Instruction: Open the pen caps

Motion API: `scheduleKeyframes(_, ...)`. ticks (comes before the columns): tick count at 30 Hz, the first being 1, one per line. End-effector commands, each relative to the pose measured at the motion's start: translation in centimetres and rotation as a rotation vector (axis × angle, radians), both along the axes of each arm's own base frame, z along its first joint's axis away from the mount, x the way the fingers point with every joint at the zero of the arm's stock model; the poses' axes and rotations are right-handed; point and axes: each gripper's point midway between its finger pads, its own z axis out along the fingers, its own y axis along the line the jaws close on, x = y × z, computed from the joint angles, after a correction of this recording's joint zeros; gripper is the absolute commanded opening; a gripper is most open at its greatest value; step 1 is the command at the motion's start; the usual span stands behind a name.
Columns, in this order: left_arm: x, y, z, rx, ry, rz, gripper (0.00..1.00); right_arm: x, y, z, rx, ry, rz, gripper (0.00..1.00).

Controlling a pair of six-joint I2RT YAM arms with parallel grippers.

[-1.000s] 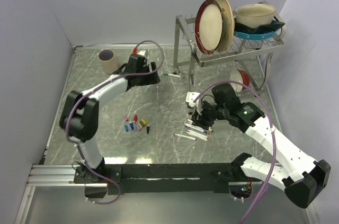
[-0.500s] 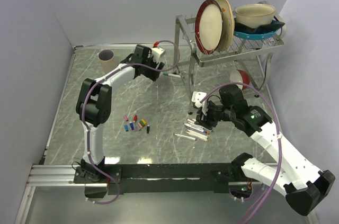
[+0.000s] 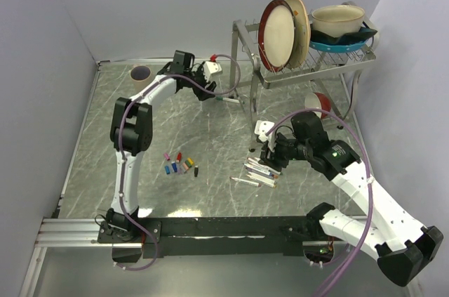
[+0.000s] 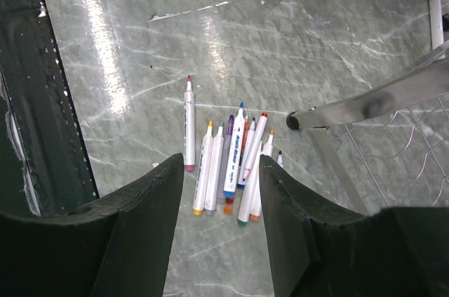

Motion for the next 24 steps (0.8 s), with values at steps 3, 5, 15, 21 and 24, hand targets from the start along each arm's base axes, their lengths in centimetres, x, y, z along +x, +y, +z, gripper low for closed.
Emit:
scheduleKeyframes(3, -0.3, -1.1, -1.0, 0.034, -0.054, -0.19, 0.71, 0.3, 0.0, -0.1, 0.003, -0.009, 0.002, 0.55)
scheduleKeyframes(5, 0.1, -1.1, -1.7, 0.05, -0.063, -0.208, 0.7, 0.3, 0.0, -0.1, 0.0, -0.005, 0.001, 0.55)
scheduleKeyframes(15, 1.5, -2.5, -2.6, 0.015, -0.099, -0.269, 0.67, 0.5, -0.1, -0.5, -0.013, 0.007, -0.003, 0.56)
scheduleKeyframes(21, 1.5, -2.9, -4.2, 0.028, -0.086, -0.273, 0.63, 0.4, 0.0, -0.5, -0.015, 0.01, 0.003, 0.56)
scheduleKeyframes(24, 1.5, -3.1, -5.1, 0.035, -0.083, -0.276, 0.62, 0.4, 0.0, -0.5, -0.015, 0.012, 0.007, 0.56)
